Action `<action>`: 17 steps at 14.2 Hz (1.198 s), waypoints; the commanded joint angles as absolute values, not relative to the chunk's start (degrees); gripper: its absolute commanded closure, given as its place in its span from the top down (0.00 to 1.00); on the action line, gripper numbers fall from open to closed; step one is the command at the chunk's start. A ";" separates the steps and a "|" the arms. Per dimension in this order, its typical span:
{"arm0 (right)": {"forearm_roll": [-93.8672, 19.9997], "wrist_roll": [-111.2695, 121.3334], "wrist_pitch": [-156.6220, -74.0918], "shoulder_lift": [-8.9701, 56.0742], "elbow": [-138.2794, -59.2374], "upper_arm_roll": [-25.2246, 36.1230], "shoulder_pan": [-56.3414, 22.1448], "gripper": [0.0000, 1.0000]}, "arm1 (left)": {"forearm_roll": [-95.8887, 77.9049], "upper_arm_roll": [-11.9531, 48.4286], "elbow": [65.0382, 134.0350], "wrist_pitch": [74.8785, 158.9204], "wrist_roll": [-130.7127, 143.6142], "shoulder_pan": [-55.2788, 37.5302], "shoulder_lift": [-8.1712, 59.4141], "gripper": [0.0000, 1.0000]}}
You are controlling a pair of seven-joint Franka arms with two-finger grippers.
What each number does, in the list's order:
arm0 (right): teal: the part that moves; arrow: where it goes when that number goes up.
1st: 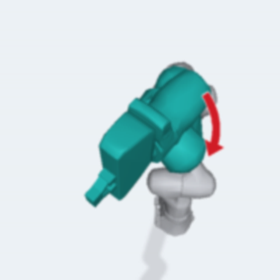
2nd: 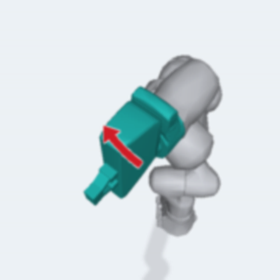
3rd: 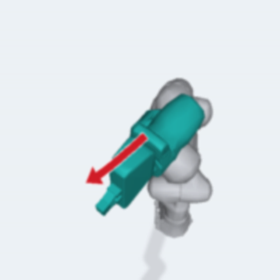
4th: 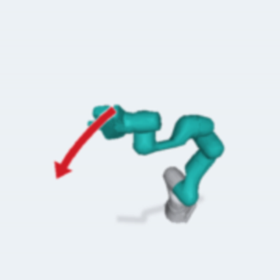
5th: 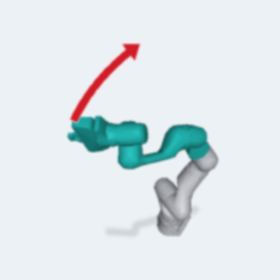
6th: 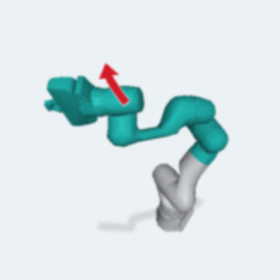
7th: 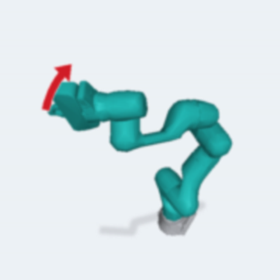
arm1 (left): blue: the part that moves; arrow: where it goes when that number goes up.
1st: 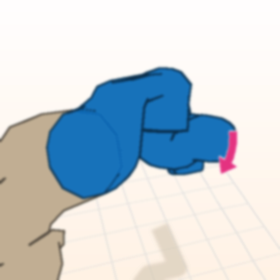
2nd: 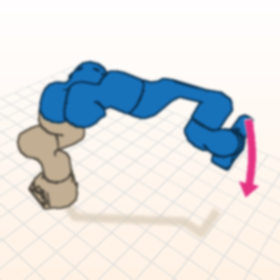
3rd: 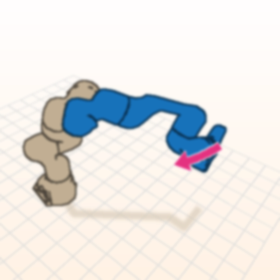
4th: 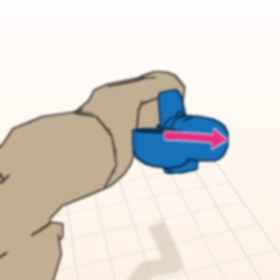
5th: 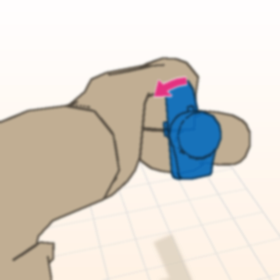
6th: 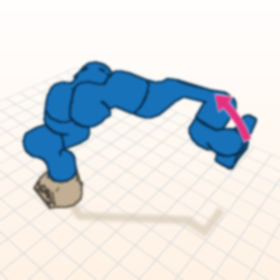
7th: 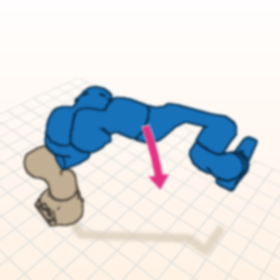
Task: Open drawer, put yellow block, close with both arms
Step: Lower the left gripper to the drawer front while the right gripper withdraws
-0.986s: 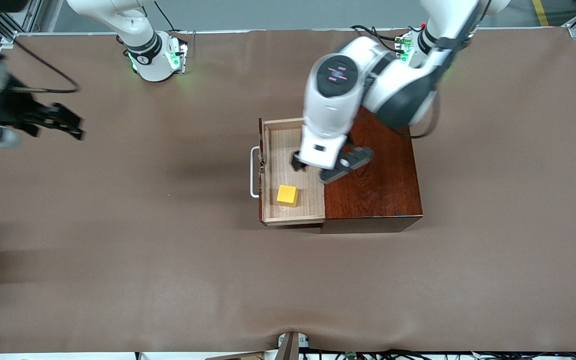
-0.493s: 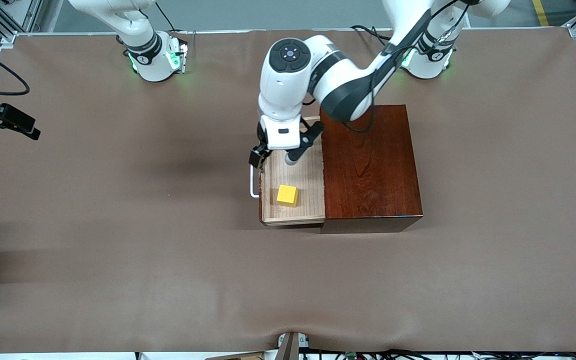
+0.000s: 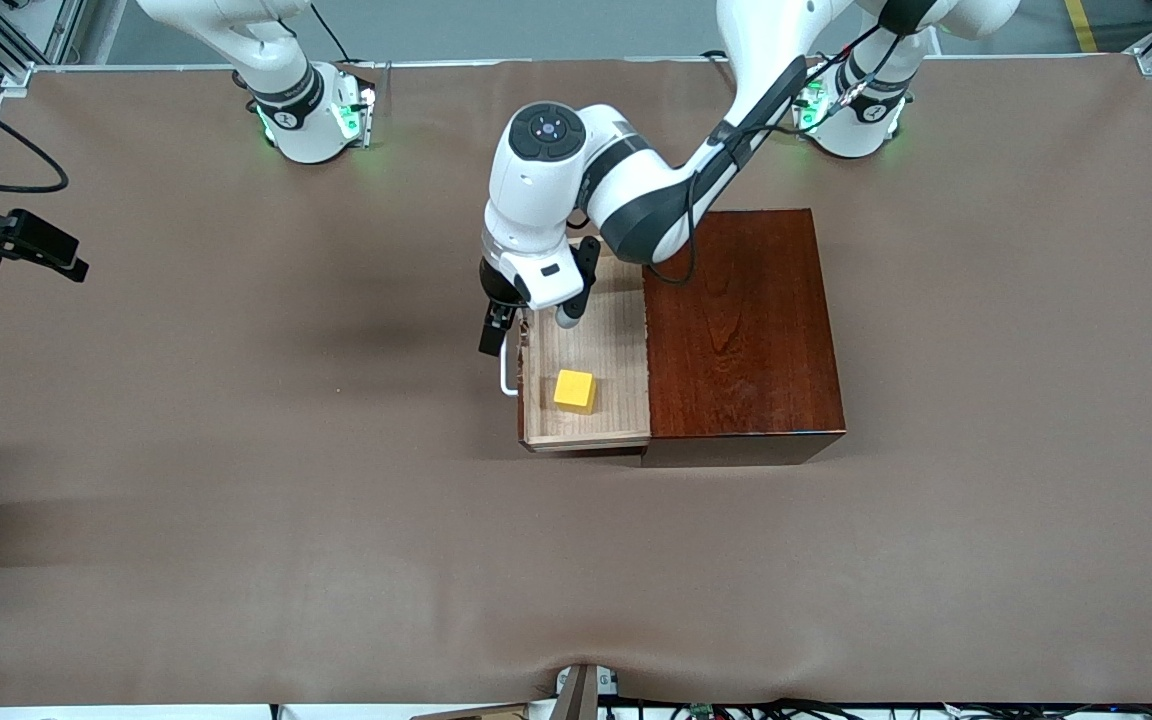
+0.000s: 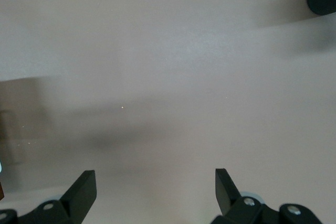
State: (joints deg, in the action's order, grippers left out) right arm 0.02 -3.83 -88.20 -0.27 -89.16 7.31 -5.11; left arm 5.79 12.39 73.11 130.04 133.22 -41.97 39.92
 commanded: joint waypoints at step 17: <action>0.18 -1.50 -88.42 -0.53 -88.77 6.15 -4.75 1.00 | 5.80 10.72 69.96 126.67 143.17 -43.59 46.32 1.00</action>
State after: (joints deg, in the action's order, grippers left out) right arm 0.02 -2.98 -88.81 -0.27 -89.12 6.33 -5.36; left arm 4.46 11.43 72.31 129.16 139.54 -42.99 44.87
